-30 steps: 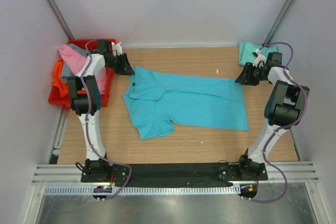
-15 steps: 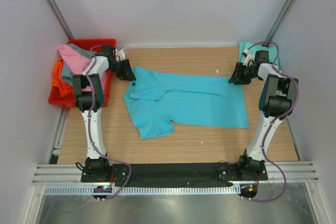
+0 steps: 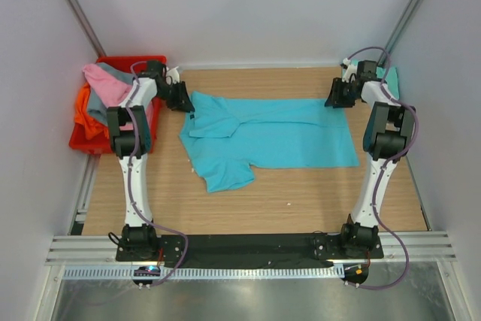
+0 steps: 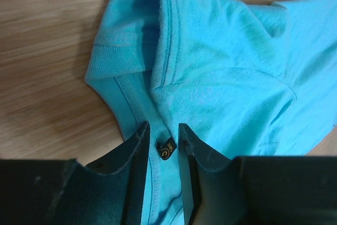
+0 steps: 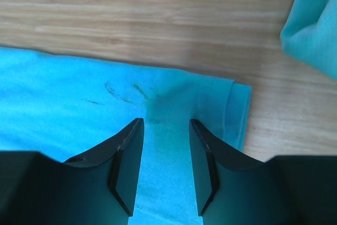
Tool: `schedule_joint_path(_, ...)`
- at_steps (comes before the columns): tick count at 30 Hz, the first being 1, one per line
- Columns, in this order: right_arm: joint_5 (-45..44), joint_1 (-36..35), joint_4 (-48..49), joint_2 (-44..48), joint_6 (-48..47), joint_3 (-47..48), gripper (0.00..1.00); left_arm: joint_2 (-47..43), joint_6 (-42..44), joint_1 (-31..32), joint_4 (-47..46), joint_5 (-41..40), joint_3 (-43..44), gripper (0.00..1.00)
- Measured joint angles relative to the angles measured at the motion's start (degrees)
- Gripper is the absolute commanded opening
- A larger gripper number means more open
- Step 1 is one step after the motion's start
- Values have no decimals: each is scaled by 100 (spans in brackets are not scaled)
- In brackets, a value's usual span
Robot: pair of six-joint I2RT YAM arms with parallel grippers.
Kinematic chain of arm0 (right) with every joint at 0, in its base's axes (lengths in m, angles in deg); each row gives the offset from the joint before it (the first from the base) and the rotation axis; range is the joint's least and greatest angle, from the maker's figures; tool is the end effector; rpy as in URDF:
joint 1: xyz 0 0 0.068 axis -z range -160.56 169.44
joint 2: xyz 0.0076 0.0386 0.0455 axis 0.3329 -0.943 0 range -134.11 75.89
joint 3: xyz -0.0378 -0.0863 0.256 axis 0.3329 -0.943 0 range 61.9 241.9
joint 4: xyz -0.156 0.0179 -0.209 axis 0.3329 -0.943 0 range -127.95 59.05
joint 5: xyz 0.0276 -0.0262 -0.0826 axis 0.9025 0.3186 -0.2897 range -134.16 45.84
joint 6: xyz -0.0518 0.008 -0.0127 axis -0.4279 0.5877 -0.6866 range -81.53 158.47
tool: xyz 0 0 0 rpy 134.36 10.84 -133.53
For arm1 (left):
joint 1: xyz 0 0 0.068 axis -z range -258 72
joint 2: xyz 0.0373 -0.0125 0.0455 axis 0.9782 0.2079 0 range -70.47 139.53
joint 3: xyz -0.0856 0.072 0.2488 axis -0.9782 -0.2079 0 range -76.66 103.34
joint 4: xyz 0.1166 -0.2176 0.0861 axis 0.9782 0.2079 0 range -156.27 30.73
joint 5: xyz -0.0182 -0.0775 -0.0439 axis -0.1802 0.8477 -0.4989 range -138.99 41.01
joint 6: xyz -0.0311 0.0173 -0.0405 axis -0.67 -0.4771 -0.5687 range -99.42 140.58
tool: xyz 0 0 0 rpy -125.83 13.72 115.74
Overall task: Fold and stack the t-shirts
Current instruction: Fold the tshirt
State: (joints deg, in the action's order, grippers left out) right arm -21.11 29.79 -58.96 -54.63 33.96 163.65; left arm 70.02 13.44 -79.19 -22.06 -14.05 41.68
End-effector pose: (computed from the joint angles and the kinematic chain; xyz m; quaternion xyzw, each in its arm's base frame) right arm 0.4880 -0.0749 0.1595 -0.0092 0.9406 0.1536 0.3025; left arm 0.5150 -0.0096 0.1501 -0.0065 0.9356 -0.3036 0.1800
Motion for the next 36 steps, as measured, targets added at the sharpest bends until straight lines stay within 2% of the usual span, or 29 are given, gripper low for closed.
schedule_joint_path(11,-262,-221,66,-400,17,660,47,236,-35,11,-11,-302,544,31)
schedule_joint_path(13,-264,-238,94,-387,20,647,47,210,-26,9,-17,-348,549,34)
schedule_joint_path(17,-313,-243,166,87,15,26,48,-295,-46,9,-39,-341,94,38)
schedule_joint_path(18,-343,-243,155,308,11,-225,50,-579,-66,11,-74,-330,-138,44)
schedule_joint_path(21,-476,-243,175,1287,-4,-1008,80,-1910,-219,20,-332,-256,-1113,60)
schedule_joint_path(22,-529,-243,212,1705,-33,-1283,90,-2437,-302,24,-420,-199,-1443,61)
schedule_joint_path(24,-654,-243,372,2625,-122,-1814,100,-3425,-450,35,-647,-31,-1967,62)
schedule_joint_path(27,-798,-243,584,3781,-260,-2402,99,-4509,-675,48,-911,350,-2634,61)
schedule_joint_path(30,-957,-240,702,4494,-485,-2935,86,-4935,-927,57,-1056,686,-3447,61)
schedule_joint_path(31,-1027,-225,702,4599,-553,-3121,74,-4970,-1029,57,-1108,767,-3799,62)
schedule_joint_path(32,-1062,-197,695,4651,-619,-3314,67,-4966,-1139,59,-1191,820,-4229,61)
schedule_joint_path(34,-1032,-52,562,4610,-636,-3637,58,-4942,-1368,52,-1268,778,-5110,61)
schedule_joint_path(36,-826,256,334,4470,-581,-3821,55,-4957,-1587,42,-1222,708,-5742,61)
